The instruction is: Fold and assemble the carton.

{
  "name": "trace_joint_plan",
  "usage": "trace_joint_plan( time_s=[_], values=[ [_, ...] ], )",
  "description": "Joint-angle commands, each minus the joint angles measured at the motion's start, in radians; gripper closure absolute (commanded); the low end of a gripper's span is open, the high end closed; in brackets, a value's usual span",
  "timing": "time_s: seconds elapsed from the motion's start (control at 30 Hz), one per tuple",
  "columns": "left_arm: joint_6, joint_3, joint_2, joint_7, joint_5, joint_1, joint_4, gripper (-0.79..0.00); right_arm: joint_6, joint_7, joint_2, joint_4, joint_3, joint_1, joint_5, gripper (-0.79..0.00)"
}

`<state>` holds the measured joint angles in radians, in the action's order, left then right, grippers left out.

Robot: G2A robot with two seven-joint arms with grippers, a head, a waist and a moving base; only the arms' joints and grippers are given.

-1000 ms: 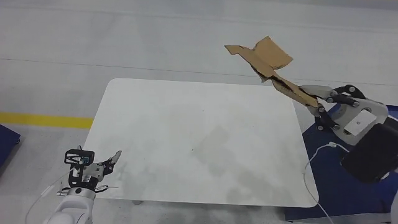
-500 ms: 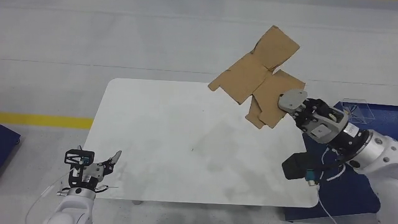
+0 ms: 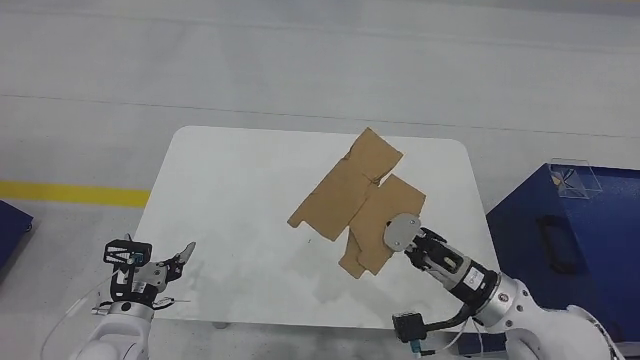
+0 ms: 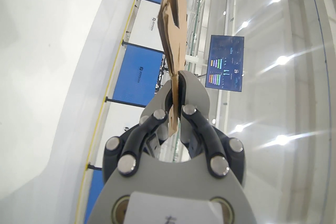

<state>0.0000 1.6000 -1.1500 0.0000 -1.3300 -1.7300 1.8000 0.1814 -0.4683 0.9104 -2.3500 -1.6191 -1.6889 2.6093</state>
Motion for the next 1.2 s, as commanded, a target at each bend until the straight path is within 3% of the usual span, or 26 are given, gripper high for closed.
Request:
trace_joint_plan(
  time_s=[0.0, 0.13, 0.27, 0.37, 0.47, 0.63, 0.87, 1.17],
  values=[
    [0.0, 0.0, 0.0, 0.0, 0.0, 0.0, 0.0, -0.785, 0.097, -0.042, 0.001, 0.0, -0.08, 0.049, -0.277, 0.0],
    [0.0, 0.0, 0.0, 0.0, 0.0, 0.0, 0.0, -0.785, 0.372, -0.047, 0.001, 0.0, -0.308, 0.134, -0.787, 0.0],
    [0.0, 0.0, 0.0, 0.0, 0.0, 0.0, 0.0, -0.785, 0.617, 0.053, 0.0, 0.0, -0.464, 0.139, -1.205, 0.0],
    [0.0, 0.0, 0.0, 0.0, 0.0, 0.0, 0.0, -0.785, 0.737, 0.16, -0.002, 0.005, -0.461, 0.085, -1.503, 0.0],
    [0.0, 0.0, 0.0, 0.0, 0.0, 0.0, 0.0, -0.785, 0.831, 0.281, -0.015, 0.045, -0.372, 0.048, -1.738, 0.0],
    [0.0, 0.0, 0.0, 0.0, 0.0, 0.0, 0.0, -0.785, 0.831, 0.541, -0.058, 0.113, -0.104, 0.044, -2.054, 0.0],
    [0.0, 0.0, 0.0, 0.0, 0.0, 0.0, 0.0, -0.785, 0.831, 0.785, -0.096, 0.23, 0.189, 0.161, -2.451, 0.0],
    [0.0, 0.0, 0.0, 0.0, 0.0, 0.0, 0.0, -0.785, 0.831, 0.785, -0.096, 0.23, 0.189, 0.161, -2.451, 0.0]
  ],
)
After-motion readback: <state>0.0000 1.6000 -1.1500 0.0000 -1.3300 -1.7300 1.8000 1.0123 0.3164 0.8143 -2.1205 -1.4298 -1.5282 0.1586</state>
